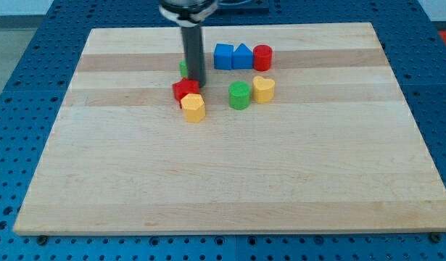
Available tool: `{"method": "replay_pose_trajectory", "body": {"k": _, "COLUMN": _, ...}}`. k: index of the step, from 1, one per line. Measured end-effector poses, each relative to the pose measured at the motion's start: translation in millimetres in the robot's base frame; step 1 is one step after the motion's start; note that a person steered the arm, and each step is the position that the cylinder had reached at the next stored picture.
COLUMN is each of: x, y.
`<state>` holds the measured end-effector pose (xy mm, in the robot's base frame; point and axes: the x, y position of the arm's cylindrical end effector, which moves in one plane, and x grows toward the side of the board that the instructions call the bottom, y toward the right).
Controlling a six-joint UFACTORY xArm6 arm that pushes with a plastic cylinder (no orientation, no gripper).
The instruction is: Separate the red star and yellow hexagon
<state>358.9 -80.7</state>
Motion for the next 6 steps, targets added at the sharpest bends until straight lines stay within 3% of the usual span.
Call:
{"method": "replay_pose_trajectory", "body": {"k": 2, "x": 26.9, "y": -24.2}}
{"method": "replay_pose_trajectory", "body": {"k": 4, "x": 22.7, "y": 24.0}}
{"method": "replay_pose_trajectory", "body": {"k": 6, "x": 52.8, "y": -26.0}}
